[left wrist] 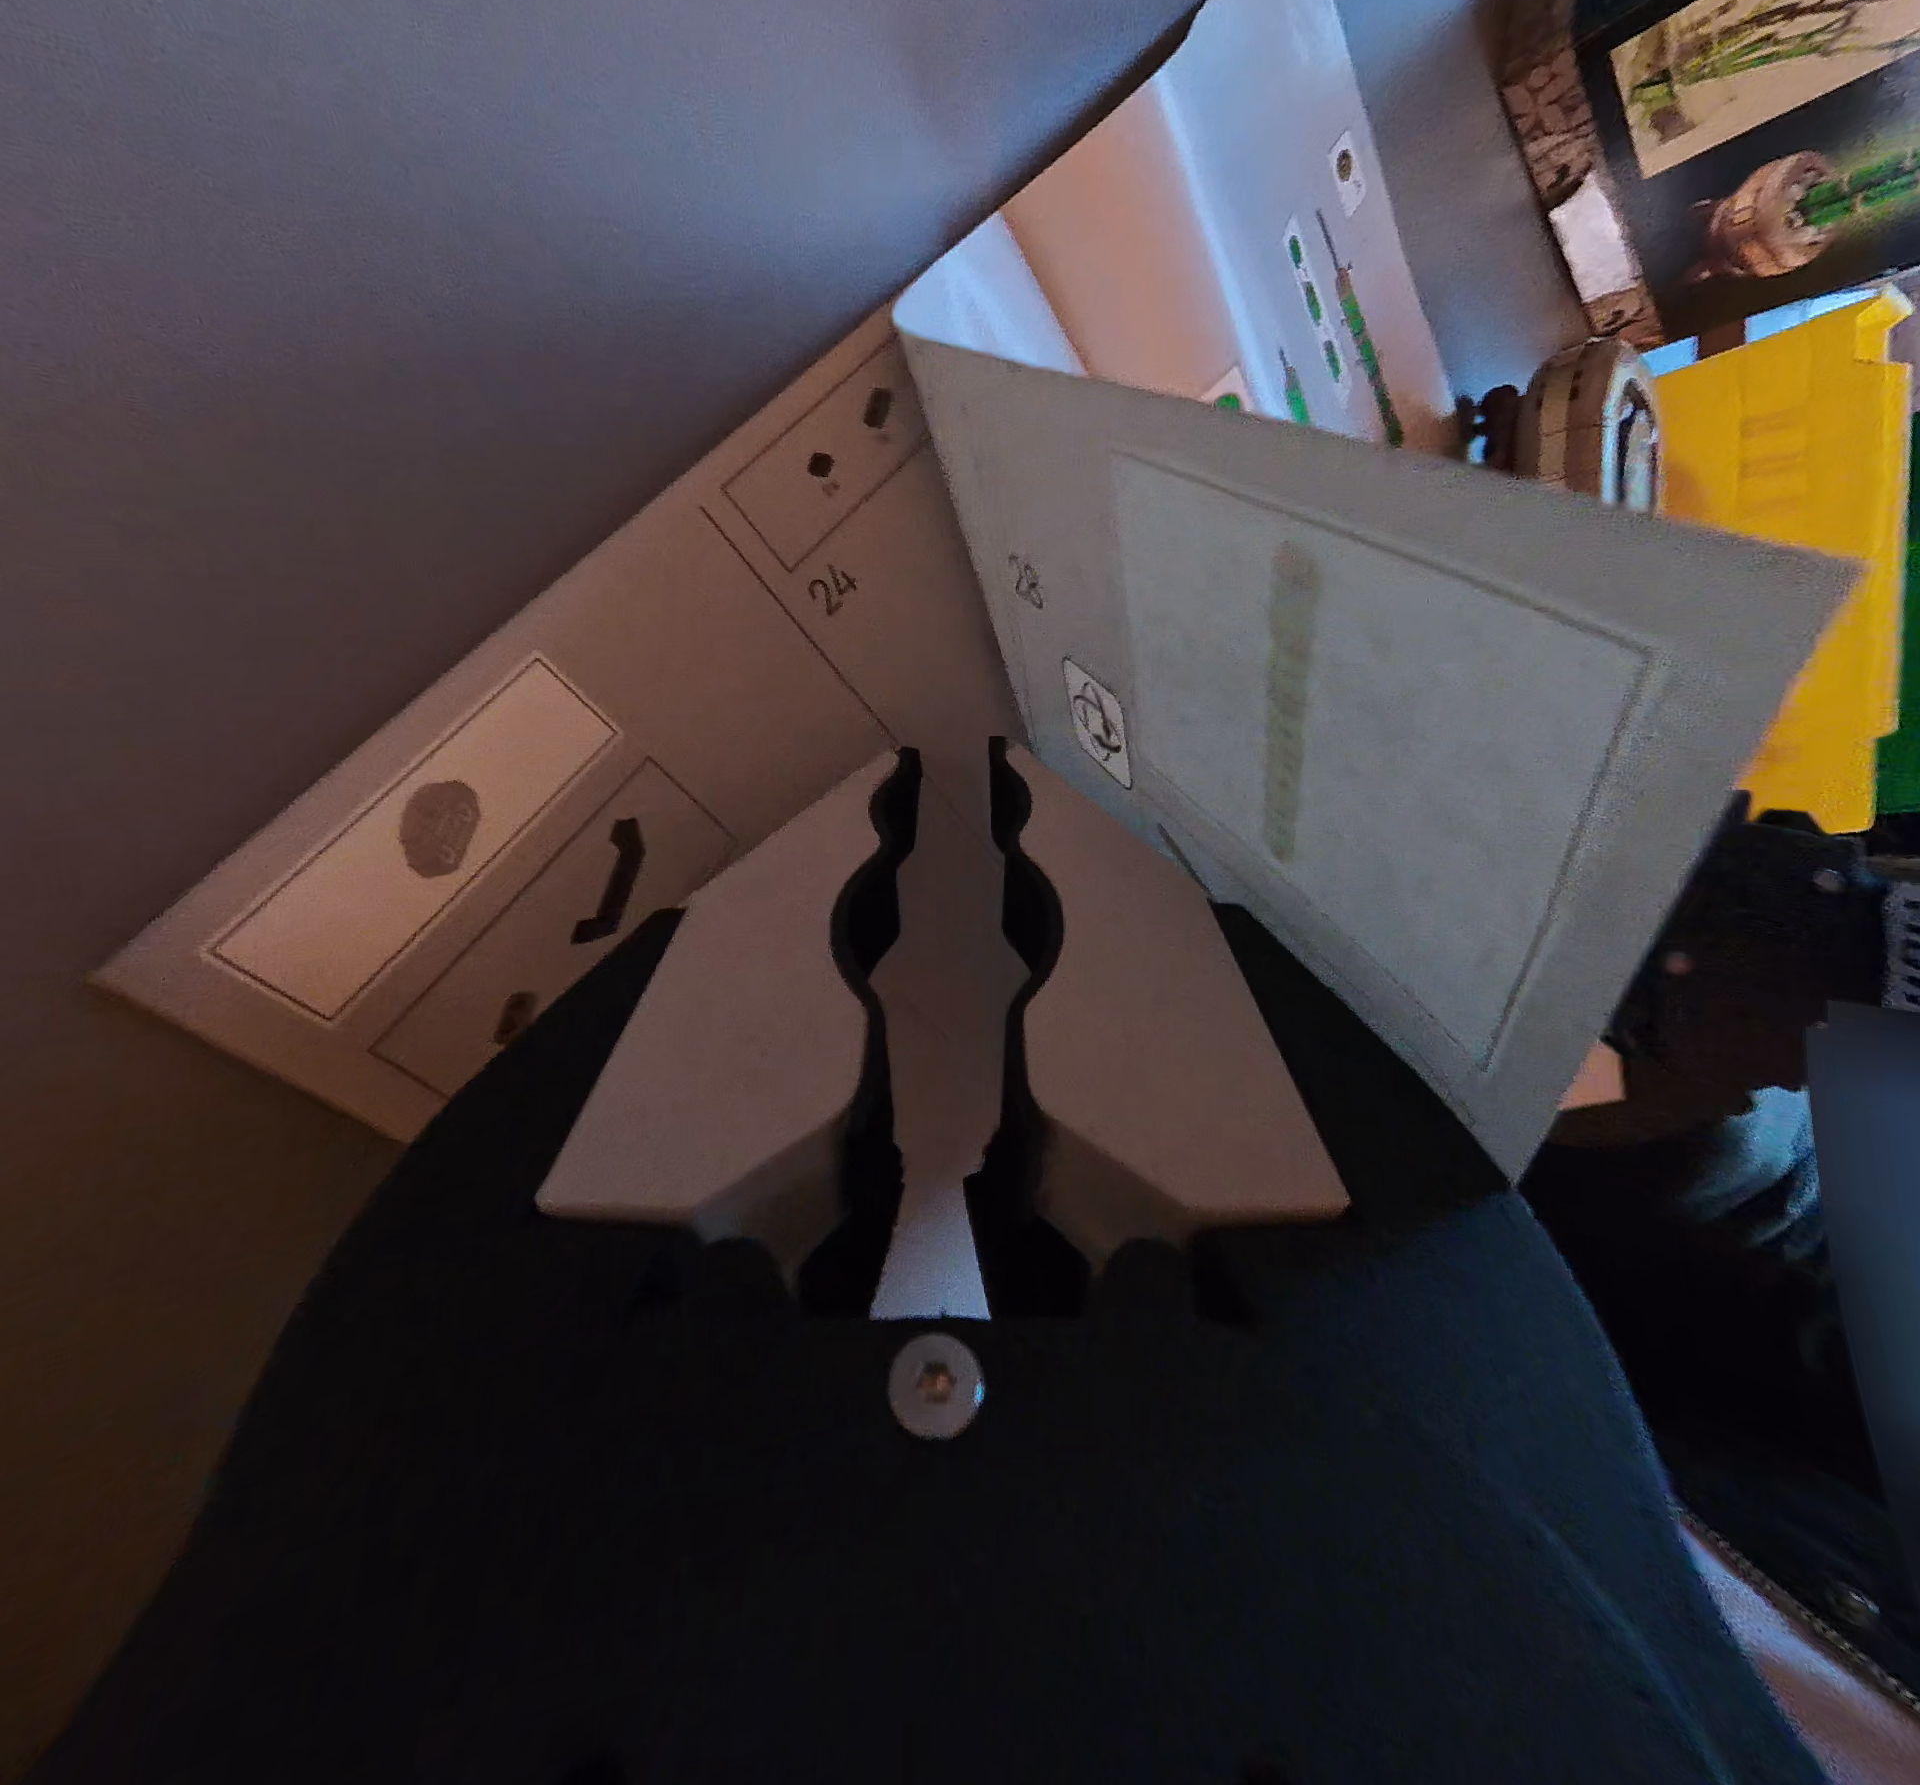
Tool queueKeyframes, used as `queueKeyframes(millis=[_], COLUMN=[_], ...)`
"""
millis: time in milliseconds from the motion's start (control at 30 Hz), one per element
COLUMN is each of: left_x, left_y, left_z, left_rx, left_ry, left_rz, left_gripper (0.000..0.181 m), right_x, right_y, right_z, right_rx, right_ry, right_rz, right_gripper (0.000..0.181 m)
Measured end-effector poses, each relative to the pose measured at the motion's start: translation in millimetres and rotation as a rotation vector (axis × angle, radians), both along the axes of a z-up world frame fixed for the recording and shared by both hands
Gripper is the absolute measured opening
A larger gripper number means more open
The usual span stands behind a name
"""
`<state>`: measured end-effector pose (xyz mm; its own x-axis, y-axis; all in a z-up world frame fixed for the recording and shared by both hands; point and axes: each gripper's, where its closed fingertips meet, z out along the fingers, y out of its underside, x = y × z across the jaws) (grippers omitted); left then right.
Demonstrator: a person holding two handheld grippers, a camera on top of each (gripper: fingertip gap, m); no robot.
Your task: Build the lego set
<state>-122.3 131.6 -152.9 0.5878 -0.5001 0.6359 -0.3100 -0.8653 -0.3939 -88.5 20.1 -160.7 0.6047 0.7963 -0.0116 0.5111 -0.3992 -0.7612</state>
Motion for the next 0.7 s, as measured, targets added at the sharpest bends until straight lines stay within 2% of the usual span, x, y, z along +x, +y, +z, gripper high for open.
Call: queueKeyframes(millis=[500,600,667,700], left_x=[-0.5,0.0,0.9,1.4], left_y=[1.4,1.2,0.0,-0.2], left_z=[-4.1,-4.0,-3.7,-3.8], left_rx=[-0.019,-0.024,-0.028,-0.029], left_ry=[-0.008,-0.013,-0.017,-0.018], left_rz=[0.015,0.015,0.009,0.008], left_gripper=[0.007,0.007,0.008,0.008], right_x=[-1.7,-16.2,-39.0,-49.8], right_y=[0.1,5.0,5.4,5.0], right_z=[1.0,16.1,34.5,40.2], right_rx=[0.019,0.181,0.271,0.291], right_ry=[-0.015,-0.026,0.052,0.081], right_rz=[0.004,0.037,0.037,0.033], right_gripper=[0.062,0.072,0.083,0.082])
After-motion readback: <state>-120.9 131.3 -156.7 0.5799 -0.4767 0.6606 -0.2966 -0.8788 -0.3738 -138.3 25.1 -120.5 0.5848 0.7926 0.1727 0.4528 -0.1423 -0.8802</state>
